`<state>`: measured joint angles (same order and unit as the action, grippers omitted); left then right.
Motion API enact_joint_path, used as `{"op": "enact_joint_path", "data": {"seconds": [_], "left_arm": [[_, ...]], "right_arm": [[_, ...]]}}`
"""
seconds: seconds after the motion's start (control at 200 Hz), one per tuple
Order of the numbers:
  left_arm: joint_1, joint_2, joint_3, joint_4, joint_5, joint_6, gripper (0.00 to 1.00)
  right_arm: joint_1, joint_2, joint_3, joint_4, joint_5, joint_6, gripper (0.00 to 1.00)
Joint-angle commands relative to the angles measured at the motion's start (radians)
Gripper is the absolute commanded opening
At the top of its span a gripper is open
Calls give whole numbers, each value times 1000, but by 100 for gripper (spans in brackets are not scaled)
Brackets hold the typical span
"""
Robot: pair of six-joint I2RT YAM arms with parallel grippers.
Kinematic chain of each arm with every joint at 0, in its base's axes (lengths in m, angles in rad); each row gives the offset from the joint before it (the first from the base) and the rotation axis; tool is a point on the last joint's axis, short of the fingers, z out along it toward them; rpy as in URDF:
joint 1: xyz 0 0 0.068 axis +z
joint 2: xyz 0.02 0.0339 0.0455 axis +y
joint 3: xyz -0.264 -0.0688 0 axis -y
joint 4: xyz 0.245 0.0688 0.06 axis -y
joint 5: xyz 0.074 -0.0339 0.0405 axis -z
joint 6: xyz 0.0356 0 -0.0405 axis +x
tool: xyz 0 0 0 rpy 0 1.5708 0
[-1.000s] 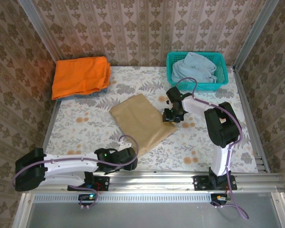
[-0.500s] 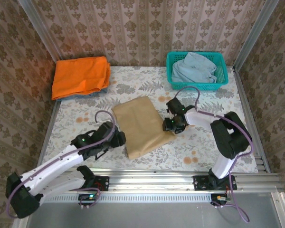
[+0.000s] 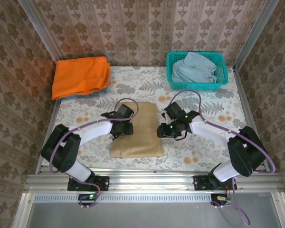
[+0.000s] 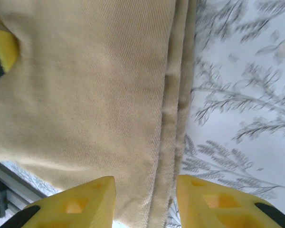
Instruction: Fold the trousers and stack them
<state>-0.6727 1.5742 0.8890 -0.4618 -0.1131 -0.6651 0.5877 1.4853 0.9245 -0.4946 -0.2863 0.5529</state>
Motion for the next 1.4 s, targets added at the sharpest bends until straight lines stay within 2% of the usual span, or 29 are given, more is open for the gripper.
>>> {"op": "enact_joint_path", "data": {"seconds": [0.0, 0.11, 0.22, 0.31, 0.415, 0.465, 0.515, 0.62, 0.68, 0.745, 0.795, 0.89, 0.955, 1.055, 1.315, 1.395], "left_arm": [[24, 81, 86, 6, -88, 134, 58], [30, 167, 133, 41, -101, 212, 56], [30, 236, 183, 128, -12, 281, 55], [30, 257, 276, 90, -7, 318, 57], [58, 183, 331, 42, -11, 362, 69], [83, 142, 366, 0, -15, 383, 83], [109, 115, 411, -43, -36, 410, 90], [184, 108, 510, -126, -126, 401, 98], [266, 107, 521, -111, -98, 342, 98], [358, 79, 461, 15, 39, 257, 99], [423, 34, 347, 206, 153, 183, 99], [505, -30, 136, 592, 245, 19, 100], [557, -18, 76, 735, 279, -102, 100], [613, 53, 52, 863, 306, -255, 100], [710, 320, 19, 1396, 343, -605, 100], [719, 403, 33, 1473, 343, -684, 100]], "right_arm": [[-49, -24, 19, -64, 19, -34, 40], [-75, -35, 30, -52, 22, -39, 41], [-100, -27, 46, -48, 25, -40, 41], [-124, -20, 63, -52, 17, -44, 41], [-145, -28, 73, -56, 14, -50, 43], [-152, -31, 73, -48, 12, -48, 45], [-156, -28, 66, -12, 5, -41, 47], [-161, 14, 69, 53, -17, -15, 52], [-161, 48, 81, 80, -33, -3, 53], [-161, 77, 100, 96, -48, -2, 53], [-161, 93, 116, 97, -50, -7, 54], [-163, 110, 140, 91, -48, -19, 57], [-167, 119, 153, 87, -50, -25, 59], [-172, 135, 166, 86, -48, -34, 61], [-179, 156, 166, 75, -40, -60, 65], [-190, 161, 160, 73, -32, -59, 65]]}}
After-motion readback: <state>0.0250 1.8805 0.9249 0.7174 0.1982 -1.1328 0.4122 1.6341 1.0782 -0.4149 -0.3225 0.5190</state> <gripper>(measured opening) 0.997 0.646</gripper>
